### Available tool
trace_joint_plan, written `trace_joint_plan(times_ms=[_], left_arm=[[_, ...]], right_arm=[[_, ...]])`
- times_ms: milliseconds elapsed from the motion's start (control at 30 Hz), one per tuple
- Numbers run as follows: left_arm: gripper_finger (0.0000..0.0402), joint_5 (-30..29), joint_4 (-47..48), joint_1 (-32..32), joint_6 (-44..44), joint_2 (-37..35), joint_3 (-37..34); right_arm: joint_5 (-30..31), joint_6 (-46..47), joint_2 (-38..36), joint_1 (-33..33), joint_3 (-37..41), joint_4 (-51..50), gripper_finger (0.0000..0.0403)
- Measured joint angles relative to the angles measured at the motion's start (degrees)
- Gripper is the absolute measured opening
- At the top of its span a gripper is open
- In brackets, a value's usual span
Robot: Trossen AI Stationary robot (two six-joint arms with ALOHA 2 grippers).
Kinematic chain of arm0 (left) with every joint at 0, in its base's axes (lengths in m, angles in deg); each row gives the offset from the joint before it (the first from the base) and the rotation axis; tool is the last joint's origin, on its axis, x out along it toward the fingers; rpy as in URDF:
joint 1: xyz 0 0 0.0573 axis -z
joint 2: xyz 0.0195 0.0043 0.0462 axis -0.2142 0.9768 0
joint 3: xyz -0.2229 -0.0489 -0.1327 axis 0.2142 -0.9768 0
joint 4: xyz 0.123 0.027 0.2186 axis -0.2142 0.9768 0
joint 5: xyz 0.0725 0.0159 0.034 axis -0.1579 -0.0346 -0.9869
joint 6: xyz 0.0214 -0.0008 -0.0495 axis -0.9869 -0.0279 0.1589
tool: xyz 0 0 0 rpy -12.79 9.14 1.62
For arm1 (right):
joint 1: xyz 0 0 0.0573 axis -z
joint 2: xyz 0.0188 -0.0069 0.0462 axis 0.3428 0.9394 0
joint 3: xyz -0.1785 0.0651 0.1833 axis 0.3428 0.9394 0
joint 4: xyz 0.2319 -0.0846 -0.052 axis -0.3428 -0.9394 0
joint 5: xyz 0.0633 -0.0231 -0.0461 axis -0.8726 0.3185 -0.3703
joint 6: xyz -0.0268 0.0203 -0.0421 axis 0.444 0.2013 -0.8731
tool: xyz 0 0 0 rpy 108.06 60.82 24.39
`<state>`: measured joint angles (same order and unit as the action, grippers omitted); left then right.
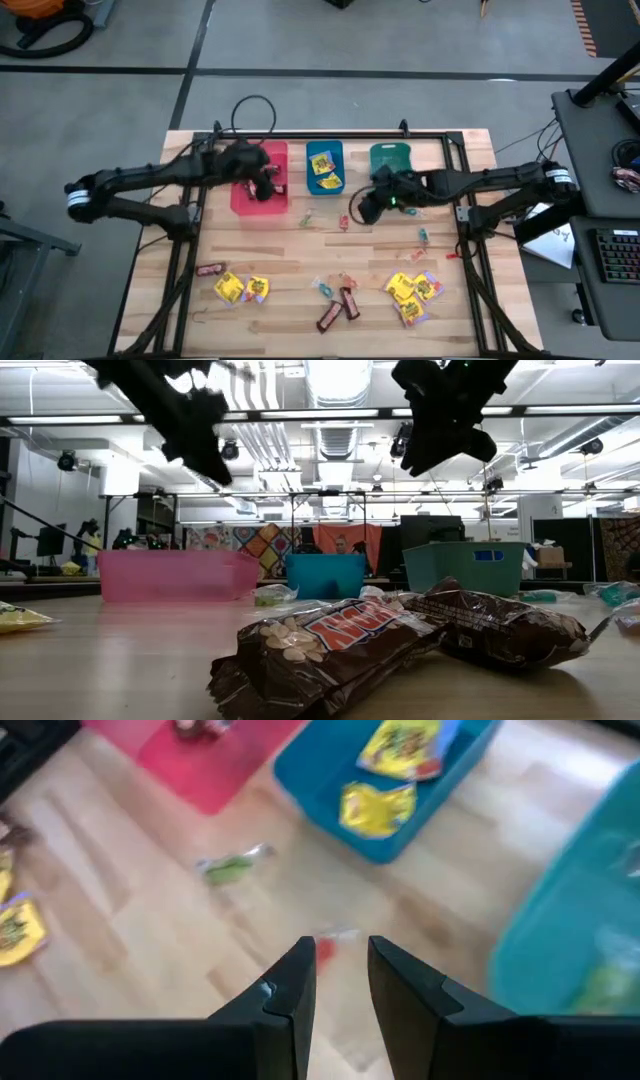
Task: Sort candy
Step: Put the orange gummy candy into the green bin
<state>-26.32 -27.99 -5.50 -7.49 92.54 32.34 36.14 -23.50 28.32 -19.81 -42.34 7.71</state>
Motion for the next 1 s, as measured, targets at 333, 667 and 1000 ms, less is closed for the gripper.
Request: trace_joint_plan(times_ms=[333, 667, 1000], left_arm=[[0.0129, 0.3, -11.9, 18.9, 1.8, -11.7, -9.1], [0.0129, 0.3, -12.2, 24.6, 5.7, -15.9, -12.2], [0.0129, 0.3, -11.9, 24.7, 6.1, -16.3, -12.7]], right_arm=[[0.0, 7.3, 7.6, -6.6, -3.3, 0.3, 0.0086], [0.1, 13.7, 17.9, -8.9, -9.8, -6.4, 0.0085], [1.5, 18.3, 26.1, -8.8, -14.1, -6.8, 0.0111]])
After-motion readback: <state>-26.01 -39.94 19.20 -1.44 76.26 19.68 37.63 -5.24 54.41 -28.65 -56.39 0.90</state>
